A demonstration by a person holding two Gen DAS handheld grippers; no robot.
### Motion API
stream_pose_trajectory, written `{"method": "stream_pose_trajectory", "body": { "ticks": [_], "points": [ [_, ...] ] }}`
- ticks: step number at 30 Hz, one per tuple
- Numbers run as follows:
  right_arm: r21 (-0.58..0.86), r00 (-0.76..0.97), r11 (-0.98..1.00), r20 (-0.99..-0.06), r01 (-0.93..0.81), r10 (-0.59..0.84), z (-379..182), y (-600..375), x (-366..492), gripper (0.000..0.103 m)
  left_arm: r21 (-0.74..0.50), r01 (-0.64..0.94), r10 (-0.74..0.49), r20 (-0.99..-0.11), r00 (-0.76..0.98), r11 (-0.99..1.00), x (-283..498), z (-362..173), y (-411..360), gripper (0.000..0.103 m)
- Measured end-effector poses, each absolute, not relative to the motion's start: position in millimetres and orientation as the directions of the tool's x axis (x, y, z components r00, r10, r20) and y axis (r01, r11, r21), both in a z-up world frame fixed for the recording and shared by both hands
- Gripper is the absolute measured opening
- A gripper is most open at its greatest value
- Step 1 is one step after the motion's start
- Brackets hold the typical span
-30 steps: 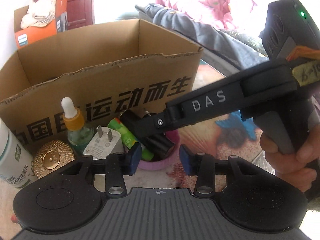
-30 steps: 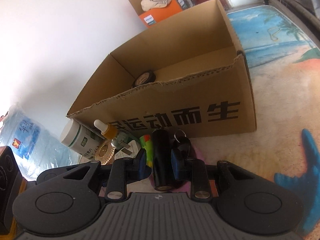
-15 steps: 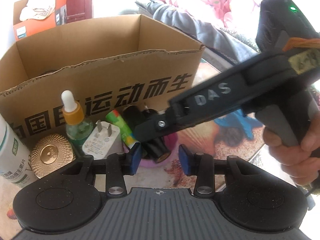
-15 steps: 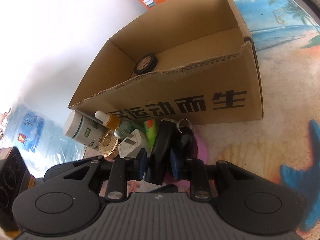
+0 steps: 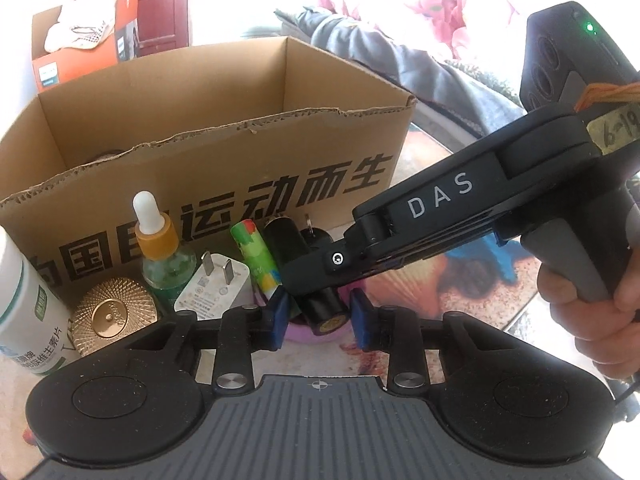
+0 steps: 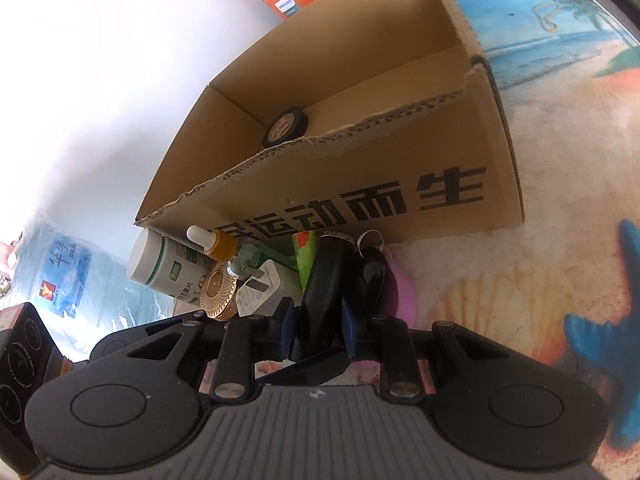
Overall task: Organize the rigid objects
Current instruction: 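Close the right tool on a black cylinder in the pink cup, then carry the black cylinder into the box and open the right tool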
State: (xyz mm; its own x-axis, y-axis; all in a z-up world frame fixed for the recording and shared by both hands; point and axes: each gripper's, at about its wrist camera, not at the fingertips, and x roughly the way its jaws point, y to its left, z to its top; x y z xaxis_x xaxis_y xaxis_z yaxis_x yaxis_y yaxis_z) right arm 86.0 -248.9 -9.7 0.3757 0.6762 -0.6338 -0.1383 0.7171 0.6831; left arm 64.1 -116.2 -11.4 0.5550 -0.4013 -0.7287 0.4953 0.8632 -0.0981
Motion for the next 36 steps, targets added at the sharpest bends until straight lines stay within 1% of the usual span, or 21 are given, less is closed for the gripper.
{"method": "stream_pose_trajectory", "body": {
  "ticks": [4, 10, 18, 24, 27, 30, 33, 36],
  "points": [
    [0.7, 0.392, 0.702, -0.613, -0.132, 0.686, -7.1, -252.7, 81.1, 0.028, -0.091, 0.505, -0.409, -0.715, 0.567, 0.858, 60.0, -7.0, -114.5, 0.031],
    [0.702, 0.432, 0.695, -0.584, -0.157, 0.687, 13.5, -256.2, 70.2, 0.028, -0.069, 0.517, -0.422, -0.674, 0.606, 0.853, 49.5, 10.1, -111.4, 0.031],
    [0.672, 0.512, 0.694, -0.514, -0.259, 0.688, 68.1, -248.0, 62.6, 0.028, -0.046, 0.515, -0.443, -0.581, 0.683, 0.856, 39.5, 53.7, -98.8, 0.031],
    [0.648, 0.524, 0.675, -0.461, -0.354, 0.717, 108.3, -223.2, 93.2, 0.028, -0.035, 0.477, -0.418, -0.54, 0.73, 0.878, 62.5, 89.1, -77.8, 0.031],
    [0.65, 0.497, 0.658, -0.457, -0.38, 0.738, 117.1, -205.9, 122.0, 0.028, -0.026, 0.447, -0.384, -0.559, 0.735, 0.894, 86.7, 98.4, -67.9, 0.031],
    [0.67, 0.446, 0.642, -0.478, -0.373, 0.757, 111.9, -186.0, 158.3, 0.028, -0.022, 0.417, -0.345, -0.603, 0.719, 0.909, 119.4, 95.4, -55.6, 0.031],
    [0.699, 0.374, 0.633, -0.518, -0.333, 0.769, 92.2, -166.9, 196.8, 0.028, -0.019, 0.393, -0.303, -0.672, 0.676, 0.92, 150.9, 84.0, -47.5, 0.031],
    [0.712, 0.294, 0.64, -0.57, -0.289, 0.767, 64.9, -149.4, 228.9, 0.028, -0.043, 0.371, -0.277, -0.745, 0.607, 0.928, 180.0, 65.1, -39.5, 0.031]
  ]
}}
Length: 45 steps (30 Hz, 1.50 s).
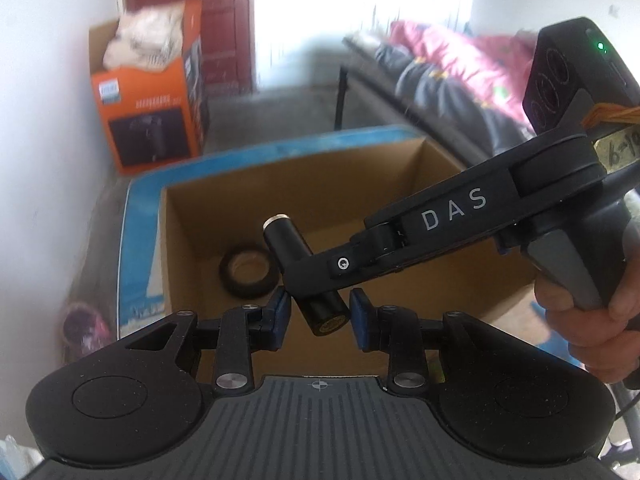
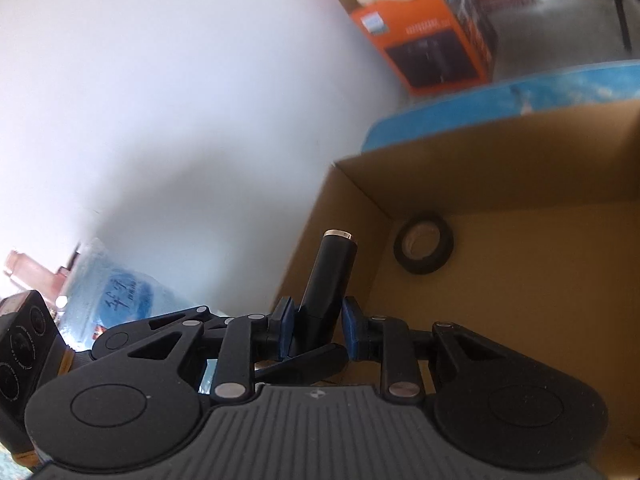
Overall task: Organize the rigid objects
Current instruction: 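Carry the black cylinder into the box and open the right tool, then reach the right tool into the pink cup and close on another black cylinder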
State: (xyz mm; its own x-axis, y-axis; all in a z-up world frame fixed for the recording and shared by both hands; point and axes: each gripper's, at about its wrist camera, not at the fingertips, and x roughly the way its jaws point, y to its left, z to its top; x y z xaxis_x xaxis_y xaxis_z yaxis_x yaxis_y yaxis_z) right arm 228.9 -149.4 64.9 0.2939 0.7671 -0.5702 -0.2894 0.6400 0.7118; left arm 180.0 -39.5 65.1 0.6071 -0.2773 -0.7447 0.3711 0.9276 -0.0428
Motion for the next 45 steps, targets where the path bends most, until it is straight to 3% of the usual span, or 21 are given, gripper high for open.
{"method": "stream_pose_trajectory", "body": {
  "ticks": [5, 8, 15, 21, 30, 32, 38, 42, 43, 45],
  "points": [
    [0.69, 0.2, 0.672, -0.643, -0.268, 0.739, 34.5, -127.8, 260.7, 0.027, -0.085, 0.339, -0.256, -0.827, 0.501, 0.937, 215.3, 40.0, -28.3, 0.03],
    [0.698, 0.161, 0.668, -0.651, -0.257, 0.742, 25.9, -122.5, 276.4, 0.027, -0.023, 0.349, -0.205, -0.846, 0.493, 0.937, 220.6, 35.4, -32.9, 0.03],
    [0.708, 0.105, 0.676, -0.671, -0.203, 0.734, 12.9, -120.5, 294.2, 0.027, 0.032, 0.378, -0.161, -0.868, 0.47, 0.925, 224.3, 32.5, -40.5, 0.031],
    [0.722, 0.071, 0.667, -0.667, -0.185, 0.742, 7.2, -115.4, 292.4, 0.027, 0.06, 0.379, -0.161, -0.836, 0.525, 0.924, 210.9, 43.7, -39.0, 0.034],
    [0.745, 0.251, 0.615, -0.563, -0.258, 0.787, 55.8, -163.2, 241.7, 0.028, 0.061, 0.371, -0.222, -0.709, 0.669, 0.927, 154.8, 80.1, -23.8, 0.049],
    [0.745, 0.299, 0.608, -0.535, -0.273, 0.79, 70.3, -178.7, 221.0, 0.028, 0.052, 0.373, -0.246, -0.667, 0.703, 0.926, 137.0, 89.0, -19.8, 0.057],
    [0.717, 0.473, 0.623, -0.451, -0.313, 0.757, 102.9, -236.0, 144.5, 0.029, -0.075, 0.461, -0.42, -0.56, 0.714, 0.884, 78.7, 97.3, -15.4, 0.068],
    [0.677, 0.559, 0.681, -0.462, -0.28, 0.689, 97.1, -255.7, 99.1, 0.031, -0.101, 0.528, -0.491, -0.546, 0.679, 0.843, 51.0, 79.5, -30.4, 0.068],
    [0.668, 0.579, 0.695, -0.466, -0.265, 0.669, 92.8, -260.4, 88.6, 0.031, -0.099, 0.533, -0.494, -0.547, 0.676, 0.84, 44.3, 73.5, -36.6, 0.068],
    [0.656, 0.606, 0.718, -0.48, -0.232, 0.634, 78.3, -266.5, 72.6, 0.045, -0.108, 0.55, -0.507, -0.565, 0.651, 0.828, 36.9, 58.4, -52.4, 0.068]
  ]
}}
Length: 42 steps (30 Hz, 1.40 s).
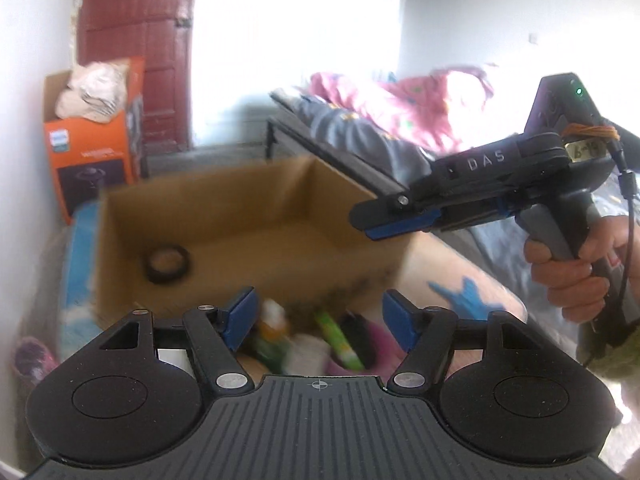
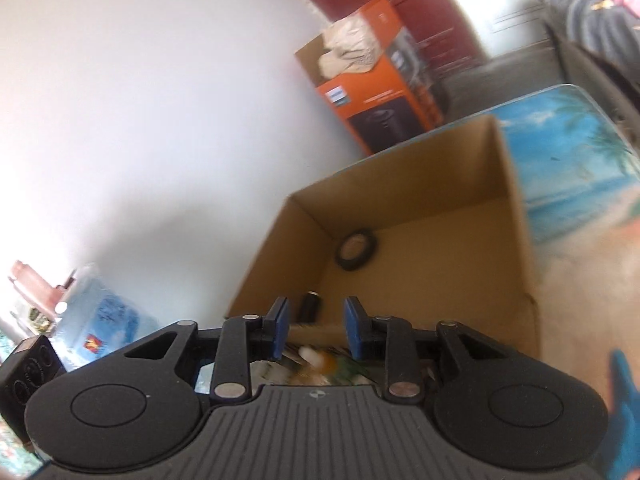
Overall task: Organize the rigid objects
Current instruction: 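Reach the right tool into the pink cup and close on another black cylinder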
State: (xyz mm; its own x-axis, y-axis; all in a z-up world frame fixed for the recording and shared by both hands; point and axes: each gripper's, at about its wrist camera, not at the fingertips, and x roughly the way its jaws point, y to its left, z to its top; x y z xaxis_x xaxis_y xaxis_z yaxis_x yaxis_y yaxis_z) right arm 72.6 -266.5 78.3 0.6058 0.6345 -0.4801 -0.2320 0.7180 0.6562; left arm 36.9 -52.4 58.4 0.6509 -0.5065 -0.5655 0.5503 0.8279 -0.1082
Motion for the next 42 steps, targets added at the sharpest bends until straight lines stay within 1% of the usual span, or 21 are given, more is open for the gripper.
{"method": "stream_pose_trajectory", "body": {
  "ticks": [3, 7, 8, 11, 13, 17, 20, 25, 27, 33, 37, 42],
  "points": [
    [0.626, 0.648, 0.76, -0.508, -0.175, 0.567, 55.2, -272.2, 59.1, 0.047, -0.136, 0.561, -0.518, -0.601, 0.608, 0.817, 35.7, 38.0, -74.4, 0.068],
    [0.604, 0.666, 0.788, -0.54, -0.119, 0.514, 24.6, -273.5, 52.8, 0.047, -0.116, 0.569, -0.506, -0.623, 0.597, 0.814, 42.4, 17.4, -100.4, 0.062],
    [0.603, 0.664, 0.789, -0.542, -0.12, 0.515, 19.1, -271.3, 55.2, 0.047, -0.111, 0.57, -0.502, -0.628, 0.595, 0.814, 48.5, 12.8, -105.1, 0.057],
    [0.608, 0.651, 0.783, -0.541, -0.135, 0.533, 9.1, -269.9, 63.3, 0.047, -0.098, 0.566, -0.483, -0.651, 0.586, 0.819, 58.4, 4.4, -116.2, 0.05],
    [0.613, 0.638, 0.777, -0.543, -0.144, 0.546, 3.8, -270.2, 67.7, 0.047, -0.096, 0.562, -0.474, -0.662, 0.581, 0.822, 58.0, -0.5, -116.8, 0.046],
    [0.63, 0.61, 0.763, -0.549, -0.149, 0.572, -8.7, -268.9, 80.6, 0.041, -0.079, 0.557, -0.453, -0.679, 0.577, 0.827, 60.2, -8.5, -121.2, 0.039],
    [0.642, 0.594, 0.749, -0.541, -0.166, 0.595, -15.0, -268.7, 85.3, 0.04, -0.065, 0.552, -0.434, -0.695, 0.573, 0.832, 61.9, -13.3, -123.2, 0.035],
    [0.664, 0.568, 0.724, -0.528, -0.187, 0.631, -26.0, -266.1, 92.9, 0.036, -0.057, 0.555, -0.429, -0.7, 0.57, 0.83, 61.5, -15.7, -123.9, 0.034],
    [0.659, 0.567, 0.727, -0.53, -0.192, 0.631, -26.5, -265.2, 94.6, 0.028, -0.059, 0.553, -0.429, -0.7, 0.571, 0.831, 61.2, -15.8, -123.0, 0.034],
    [0.674, 0.576, 0.706, -0.495, -0.218, 0.65, -20.2, -273.7, 84.2, 0.019, -0.019, 0.559, -0.416, -0.689, 0.594, 0.829, 57.3, -13.9, -127.1, 0.034],
    [0.668, 0.571, 0.704, -0.489, -0.242, 0.66, -14.3, -272.3, 76.7, 0.019, 0.033, 0.552, -0.391, -0.67, 0.631, 0.833, 52.0, -13.6, -131.3, 0.035],
    [0.683, 0.546, 0.686, -0.486, -0.251, 0.683, -13.7, -269.2, 71.6, 0.019, 0.016, 0.535, -0.388, -0.67, 0.632, 0.845, 52.1, -12.1, -130.3, 0.036]
  ]
}}
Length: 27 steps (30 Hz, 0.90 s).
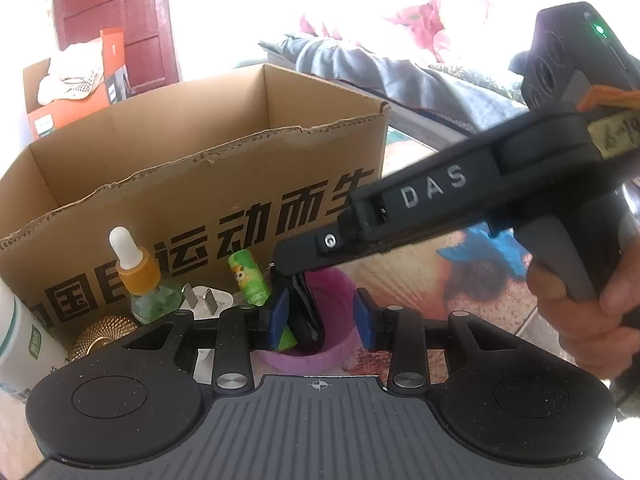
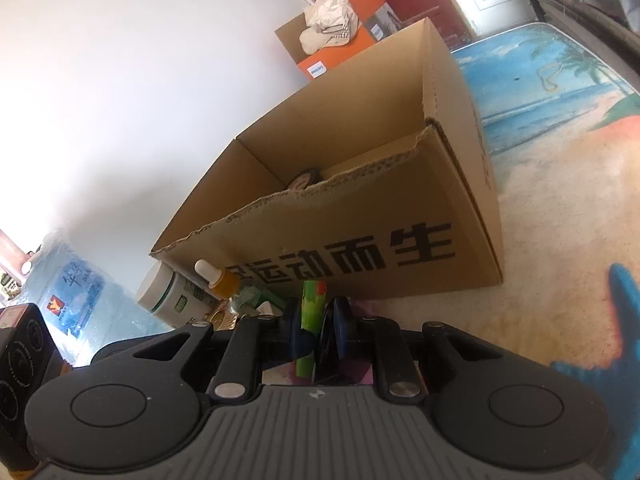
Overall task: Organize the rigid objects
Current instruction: 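Reach the right tool into the pink cup and close on another black cylinder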
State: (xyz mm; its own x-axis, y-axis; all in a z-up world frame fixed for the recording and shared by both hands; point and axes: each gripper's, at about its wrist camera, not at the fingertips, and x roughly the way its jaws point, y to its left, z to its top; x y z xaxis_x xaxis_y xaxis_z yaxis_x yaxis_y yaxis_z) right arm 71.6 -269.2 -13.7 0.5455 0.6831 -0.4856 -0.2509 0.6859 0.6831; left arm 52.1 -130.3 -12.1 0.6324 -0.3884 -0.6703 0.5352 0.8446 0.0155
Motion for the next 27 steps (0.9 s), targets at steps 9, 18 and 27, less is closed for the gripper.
{"method": "stream_pose_trajectory", "body": {
  "ticks": [9, 18, 27],
  "points": [
    [0.679, 0.546, 0.697, -0.502, -0.233, 0.671, -19.0, -263.9, 67.7, 0.019, -0.006, 0.509, -0.384, -0.666, 0.64, 0.861, 50.6, -13.0, -125.3, 0.033],
    [0.682, 0.556, 0.708, -0.522, -0.183, 0.647, -26.9, -263.5, 74.7, 0.019, -0.042, 0.508, -0.402, -0.67, 0.625, 0.86, 51.8, -15.0, -120.1, 0.032],
    [0.718, 0.574, 0.673, -0.48, -0.176, 0.663, -31.9, -269.0, 70.9, 0.014, -0.016, 0.504, -0.387, -0.661, 0.643, 0.863, 46.5, -12.6, -119.3, 0.032]
  ]
}}
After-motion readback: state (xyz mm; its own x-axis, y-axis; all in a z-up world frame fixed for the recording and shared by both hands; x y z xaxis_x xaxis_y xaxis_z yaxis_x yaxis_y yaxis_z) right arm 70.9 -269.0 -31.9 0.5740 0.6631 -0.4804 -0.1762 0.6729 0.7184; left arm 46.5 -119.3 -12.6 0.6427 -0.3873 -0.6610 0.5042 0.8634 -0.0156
